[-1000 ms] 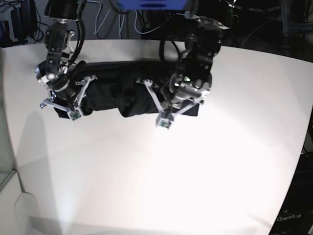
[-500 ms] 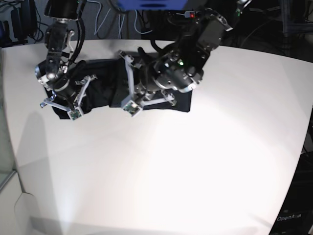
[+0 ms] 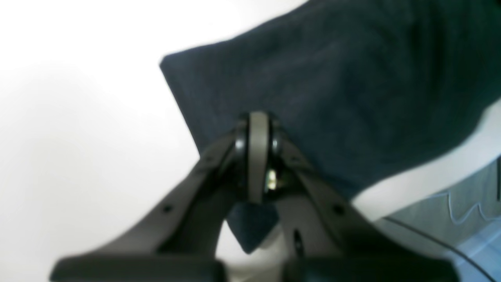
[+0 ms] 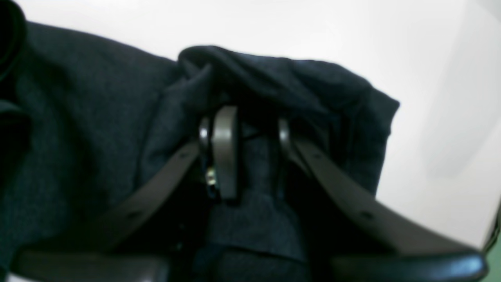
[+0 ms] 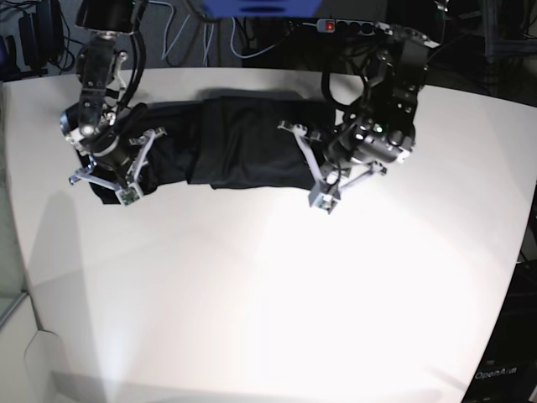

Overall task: Fold the T-shirt properly
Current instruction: 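Release and regrasp the other strip end with the right gripper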

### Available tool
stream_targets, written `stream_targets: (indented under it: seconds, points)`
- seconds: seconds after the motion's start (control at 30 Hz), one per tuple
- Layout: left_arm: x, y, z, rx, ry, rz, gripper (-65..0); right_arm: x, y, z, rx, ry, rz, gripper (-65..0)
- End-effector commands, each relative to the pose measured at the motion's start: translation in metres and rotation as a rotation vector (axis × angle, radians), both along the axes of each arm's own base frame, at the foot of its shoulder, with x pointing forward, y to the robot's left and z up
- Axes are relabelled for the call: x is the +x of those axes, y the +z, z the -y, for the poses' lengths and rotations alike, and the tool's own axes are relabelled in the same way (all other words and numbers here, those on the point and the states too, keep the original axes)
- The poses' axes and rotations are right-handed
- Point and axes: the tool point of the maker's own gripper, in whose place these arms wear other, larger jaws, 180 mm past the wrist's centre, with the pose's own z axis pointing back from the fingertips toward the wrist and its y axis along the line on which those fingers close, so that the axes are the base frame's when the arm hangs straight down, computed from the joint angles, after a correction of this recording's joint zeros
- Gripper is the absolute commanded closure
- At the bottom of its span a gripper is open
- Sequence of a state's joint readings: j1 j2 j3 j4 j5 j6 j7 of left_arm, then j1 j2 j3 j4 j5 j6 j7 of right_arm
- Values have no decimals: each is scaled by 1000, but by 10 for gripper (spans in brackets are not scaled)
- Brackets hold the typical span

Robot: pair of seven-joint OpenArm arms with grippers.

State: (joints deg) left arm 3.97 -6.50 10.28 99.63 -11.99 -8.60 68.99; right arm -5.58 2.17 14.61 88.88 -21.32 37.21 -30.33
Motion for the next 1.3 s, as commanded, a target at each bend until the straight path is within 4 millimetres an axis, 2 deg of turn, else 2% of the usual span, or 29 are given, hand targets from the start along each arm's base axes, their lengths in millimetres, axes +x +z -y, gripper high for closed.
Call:
stream_targets:
  seconds: [0.0, 0.13, 0.23, 0.33, 0.43, 0.53, 0.63, 0.73, 0.83, 1.07, 1.27]
  points:
    - [1, -3, -2, 5, 1, -11, 0, -5, -3, 6, -31, -3, -33, -119]
    - [0, -25, -3, -5, 20, -28, 0, -3, -1, 7, -35, -3, -26, -119]
    - [-1, -34, -6, -6, 32, -38, 0, 1, 10, 12, -54, -2, 3, -119]
    - [-4, -43, -15, 16, 38, -61, 0, 10, 31, 13, -74, 3, 64, -119]
    - [-4, -44, -20, 27, 39, -62, 0, 15, 59, 12, -100, 13, 139, -119]
    - [0, -43, -37, 30, 93, -58, 0, 16, 86, 9, -123, 31, 213, -119]
    - [3, -43, -57, 34, 156, -57, 0, 15, 100, 7, -142, 58, 237, -121]
    - [6, -41, -71, 41, 193, -49, 0, 12, 100, 10, -154, 47, 225, -121]
    - [7, -40, -80, 44, 222, -47, 0, 5, 97, 30, -175, -12, 191, -121]
    - [9, -40, -81, 45, 225, -43, 0, -7, 87, 49, -221, -87, 89, -132]
    - [10, -39, -80, 43, 222, -41, 0, -18, 80, 57, -236, -133, 23, -279]
